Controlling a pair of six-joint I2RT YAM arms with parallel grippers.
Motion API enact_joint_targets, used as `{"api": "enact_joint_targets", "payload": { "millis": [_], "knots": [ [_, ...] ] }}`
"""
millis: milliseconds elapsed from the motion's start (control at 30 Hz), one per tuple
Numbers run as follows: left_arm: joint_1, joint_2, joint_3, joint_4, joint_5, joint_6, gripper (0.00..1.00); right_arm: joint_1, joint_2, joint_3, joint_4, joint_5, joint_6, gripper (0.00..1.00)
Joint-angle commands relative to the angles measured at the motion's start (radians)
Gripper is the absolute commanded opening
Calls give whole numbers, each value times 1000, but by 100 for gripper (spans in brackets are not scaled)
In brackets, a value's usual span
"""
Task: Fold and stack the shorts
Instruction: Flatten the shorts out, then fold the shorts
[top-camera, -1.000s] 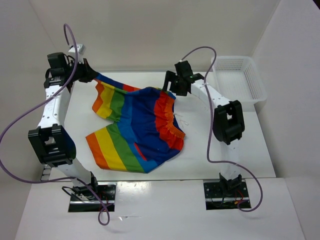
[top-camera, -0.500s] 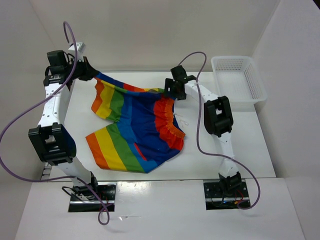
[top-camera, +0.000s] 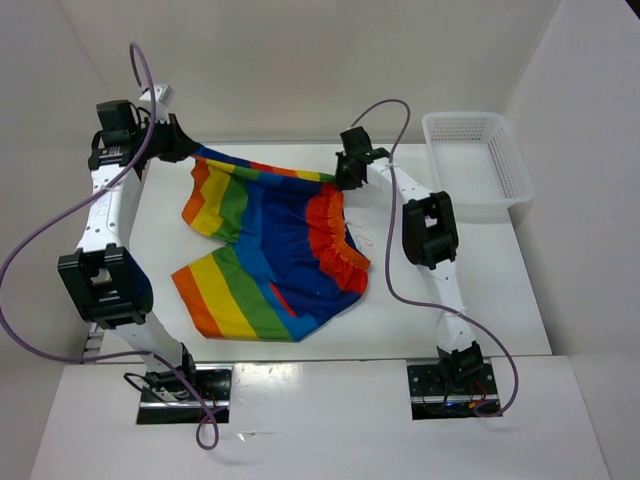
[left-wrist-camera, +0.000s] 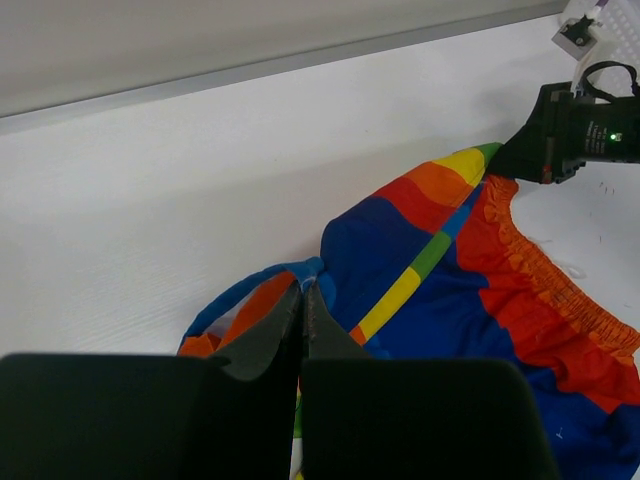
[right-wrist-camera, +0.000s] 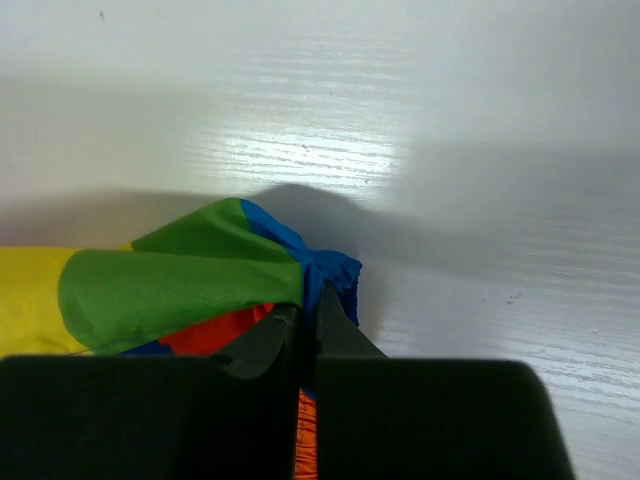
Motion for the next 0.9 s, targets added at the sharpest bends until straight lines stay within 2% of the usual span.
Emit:
{"api": "enact_joint_targets", "payload": {
  "millis": [0, 233, 500, 633, 767, 867],
  "knots": [
    [6, 14, 53, 13, 15, 26, 0, -16, -41, 61, 32, 55, -10, 0],
    [30, 106, 173, -27, 5, 26, 0, -65, -111, 236, -51, 90, 0, 0],
    [65, 169, 374, -56, 48, 26, 0, -65, -235, 294, -51, 101, -11, 0],
    [65, 169, 509, -47, 83, 26, 0, -75, -334, 328, -27, 58, -29, 0],
    [65, 181, 758, -56, 83, 26, 0, -84, -446, 361, -16, 32, -39, 0],
    [75, 181, 865, -45, 63, 26, 0, -84, -545, 362, -16, 6, -48, 0]
  ]
}}
